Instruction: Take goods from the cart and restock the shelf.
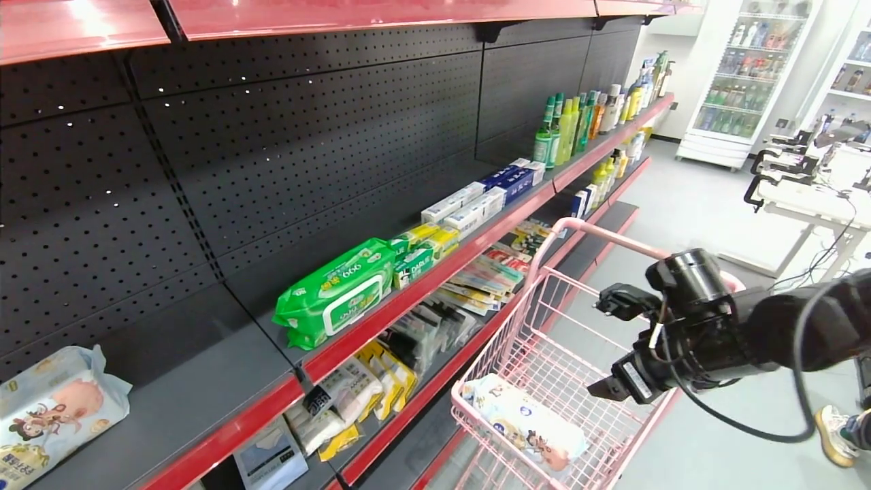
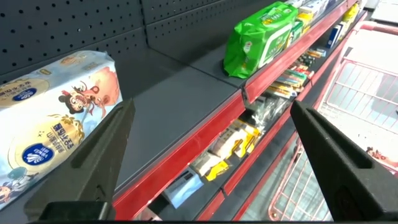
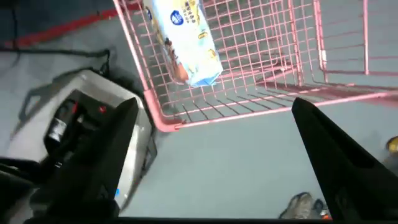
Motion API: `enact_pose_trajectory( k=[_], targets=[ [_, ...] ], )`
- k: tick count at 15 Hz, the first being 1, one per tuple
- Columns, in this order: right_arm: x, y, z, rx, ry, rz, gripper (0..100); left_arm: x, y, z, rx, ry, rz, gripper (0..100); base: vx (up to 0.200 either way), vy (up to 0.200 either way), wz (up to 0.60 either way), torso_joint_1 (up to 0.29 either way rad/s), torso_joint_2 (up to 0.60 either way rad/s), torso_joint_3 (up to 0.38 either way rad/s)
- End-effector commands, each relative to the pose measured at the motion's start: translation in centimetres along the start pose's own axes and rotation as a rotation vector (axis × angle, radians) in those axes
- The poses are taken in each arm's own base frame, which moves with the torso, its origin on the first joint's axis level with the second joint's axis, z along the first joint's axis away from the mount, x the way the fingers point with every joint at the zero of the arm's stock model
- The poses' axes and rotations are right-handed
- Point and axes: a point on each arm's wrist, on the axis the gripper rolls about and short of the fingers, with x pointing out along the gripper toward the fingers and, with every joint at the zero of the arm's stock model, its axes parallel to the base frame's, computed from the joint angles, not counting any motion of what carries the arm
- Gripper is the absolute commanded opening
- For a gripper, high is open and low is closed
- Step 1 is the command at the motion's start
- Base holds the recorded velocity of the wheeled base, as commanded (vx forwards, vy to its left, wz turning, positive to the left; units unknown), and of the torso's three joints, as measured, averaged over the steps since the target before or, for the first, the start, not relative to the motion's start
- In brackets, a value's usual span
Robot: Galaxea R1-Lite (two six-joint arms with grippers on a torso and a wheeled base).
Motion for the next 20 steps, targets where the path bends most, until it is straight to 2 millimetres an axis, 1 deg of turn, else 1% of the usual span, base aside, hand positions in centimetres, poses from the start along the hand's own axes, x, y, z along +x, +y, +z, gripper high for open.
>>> enact_pose_trajectory(
  k=[1, 5, 7, 8, 9, 10, 14, 15, 17, 19, 20],
  targets=[
    [5.7, 0.6, -0.1, -0.08, 0.13, 0.049, 100, 0.0, 0.0, 0.0, 0.0, 0.002, 0.0, 100, 0.0, 0.0, 0.0, -0.085, 0.18, 0.1],
    [7.0, 0.8, -0.8, -0.147, 0.168, 0.083, 100, 0.0, 0.0, 0.0, 0.0, 0.002, 0.0, 100, 0.0, 0.0, 0.0, -0.084, 0.19, 0.099],
    [8.0, 0.9, -1.0, -0.158, 0.134, 0.074, 100, 0.0, 0.0, 0.0, 0.001, 0.002, 0.0, 100, 0.0, 0.0, 0.0, -0.093, 0.2, 0.119],
    [8.0, 0.9, -1.0, -0.162, 0.131, 0.073, 100, 0.0, 0.0, 0.0, 0.0, 0.002, 0.0, 100, 0.0, 0.0, 0.0, -0.09, 0.21, 0.11],
    [8.2, 1.0, -1.5, -0.209, 0.12, 0.074, 100, 0.0, 0.0, 0.0, 0.0, 0.002, 0.0, 100, 0.0, 0.0, 0.0, -0.105, 0.22, 0.139],
    [8.3, 1.0, -1.8, -0.221, 0.127, 0.082, 100, 0.0, 0.0, 0.0, 0.0, 0.002, 0.0, 100, 0.0, 0.0, 0.0, -0.11, 0.25, 0.139],
    [8.9, 1.2, -2.4, -0.239, 0.121, 0.125, 100, 0.0, 0.0, 0.0, 0.001, 0.002, 0.0, 100, 0.0, 0.0, 0.0, -0.129, 0.29, 0.156],
    [9.6, 1.0, -2.4, -0.256, 0.098, 0.114, 100, 0.0, 0.0, 0.0, 0.001, 0.002, 0.0, 100, 0.0, 0.0, 0.0, -0.149, 0.33, 0.188],
    [10.7, -0.1, -2.8, -0.283, 0.059, 0.083, 100, 0.0, 0.0, 0.0, 0.001, 0.002, 0.003, 100, 0.0, 0.0, 0.0, -0.154, 0.34, 0.19],
    [10.7, -0.7, -3.3, -0.311, 0.059, 0.095, 100, 0.0, 0.0, 0.0, 0.001, 0.002, 0.005, 100, 0.0, 0.0, 0.0, -0.146, 0.34, 0.186],
    [10.7, -0.8, -3.3, -0.309, 0.055, 0.099, 100, 0.0, 0.0, 0.0, 0.001, 0.002, 0.003, 100, 0.0, 0.0, 0.0, -0.149, 0.34, 0.193]
  ],
)
